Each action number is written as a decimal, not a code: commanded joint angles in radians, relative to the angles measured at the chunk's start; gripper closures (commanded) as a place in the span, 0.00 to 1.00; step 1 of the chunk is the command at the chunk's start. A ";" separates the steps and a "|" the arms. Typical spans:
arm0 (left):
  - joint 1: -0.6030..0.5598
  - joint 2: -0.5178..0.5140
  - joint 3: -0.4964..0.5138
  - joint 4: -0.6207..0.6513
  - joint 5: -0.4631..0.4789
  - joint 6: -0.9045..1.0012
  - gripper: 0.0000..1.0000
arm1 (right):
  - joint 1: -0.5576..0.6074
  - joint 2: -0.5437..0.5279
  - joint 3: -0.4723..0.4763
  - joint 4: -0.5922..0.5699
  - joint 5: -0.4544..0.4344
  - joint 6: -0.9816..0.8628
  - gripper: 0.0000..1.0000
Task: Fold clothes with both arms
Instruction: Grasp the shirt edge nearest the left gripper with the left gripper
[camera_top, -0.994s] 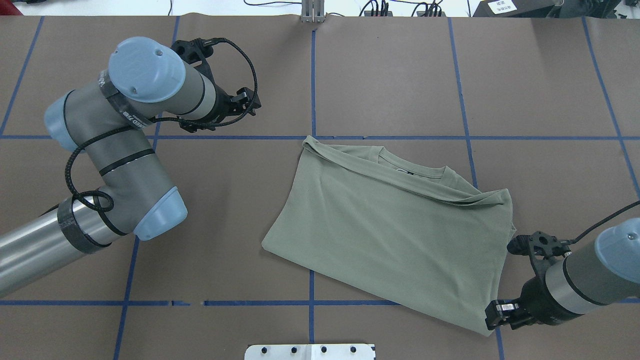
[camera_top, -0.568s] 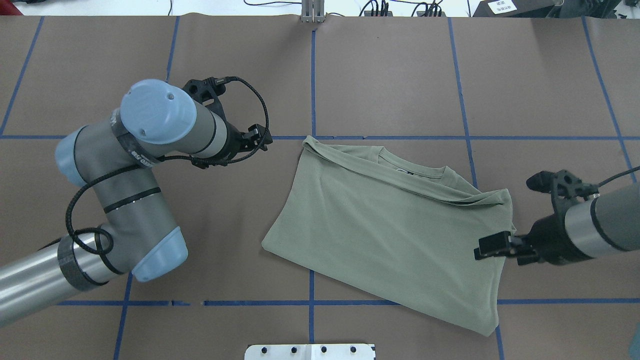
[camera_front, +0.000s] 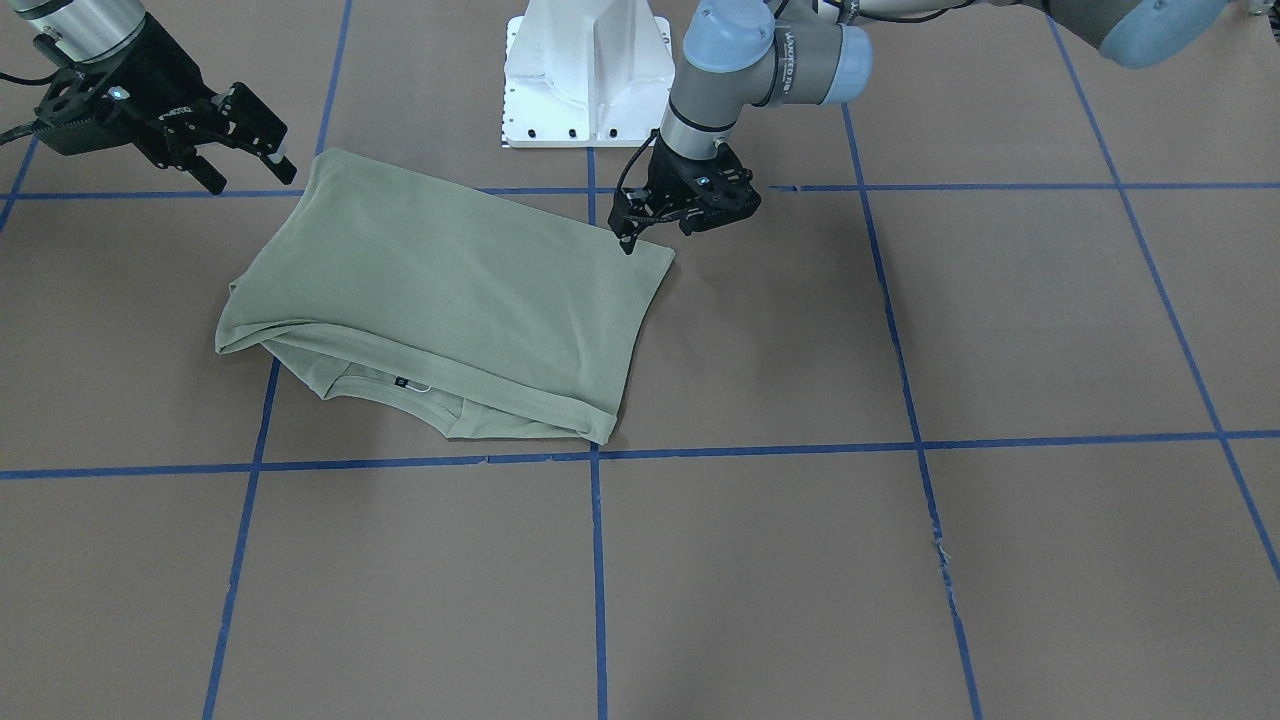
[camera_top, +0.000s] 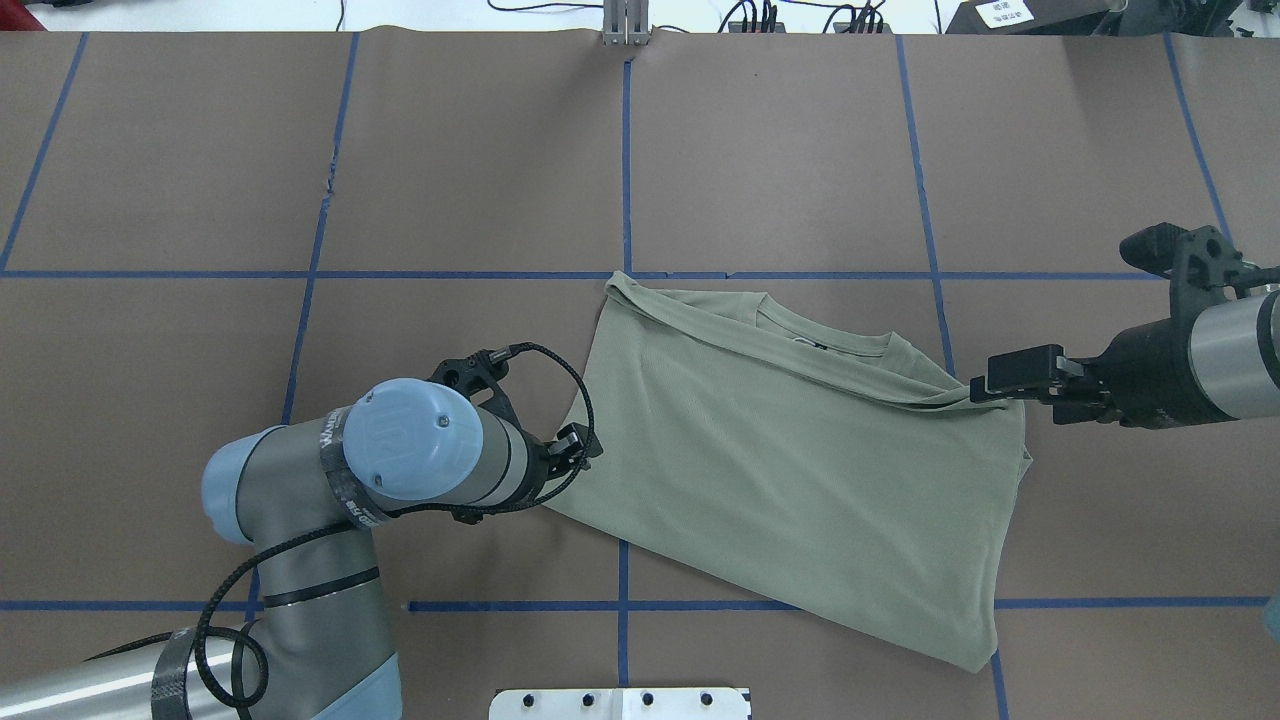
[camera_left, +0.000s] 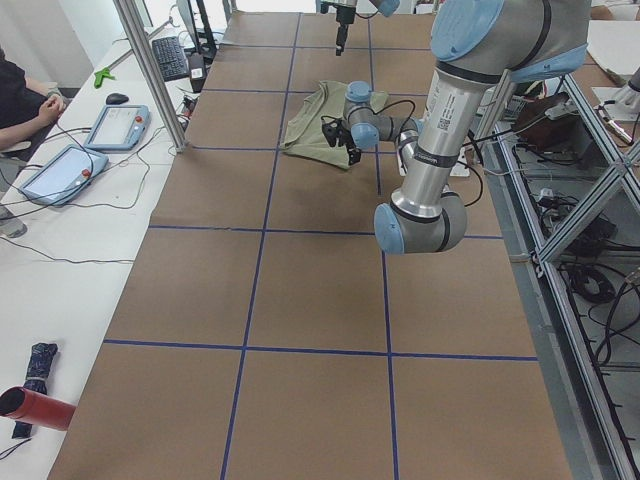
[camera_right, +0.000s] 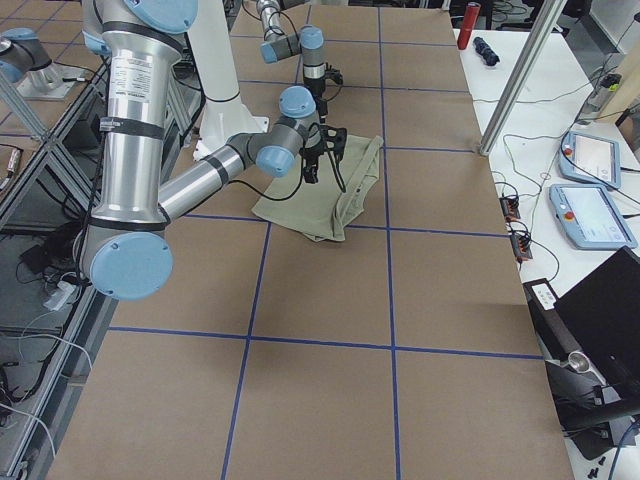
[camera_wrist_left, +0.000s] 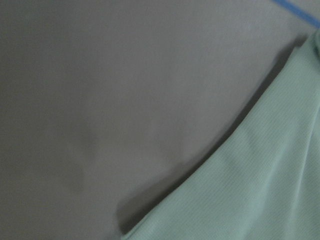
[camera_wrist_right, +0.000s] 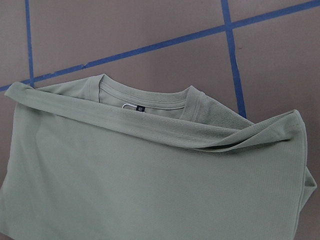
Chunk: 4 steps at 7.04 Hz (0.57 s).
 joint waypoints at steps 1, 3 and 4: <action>0.013 -0.005 0.019 -0.006 0.020 -0.013 0.08 | 0.003 0.010 -0.002 -0.001 -0.008 0.000 0.00; 0.013 -0.010 0.038 -0.011 0.022 -0.010 0.11 | 0.004 0.012 -0.002 -0.002 -0.008 0.000 0.00; 0.013 -0.030 0.072 -0.012 0.022 -0.010 0.11 | 0.004 0.012 -0.002 -0.002 -0.008 0.000 0.00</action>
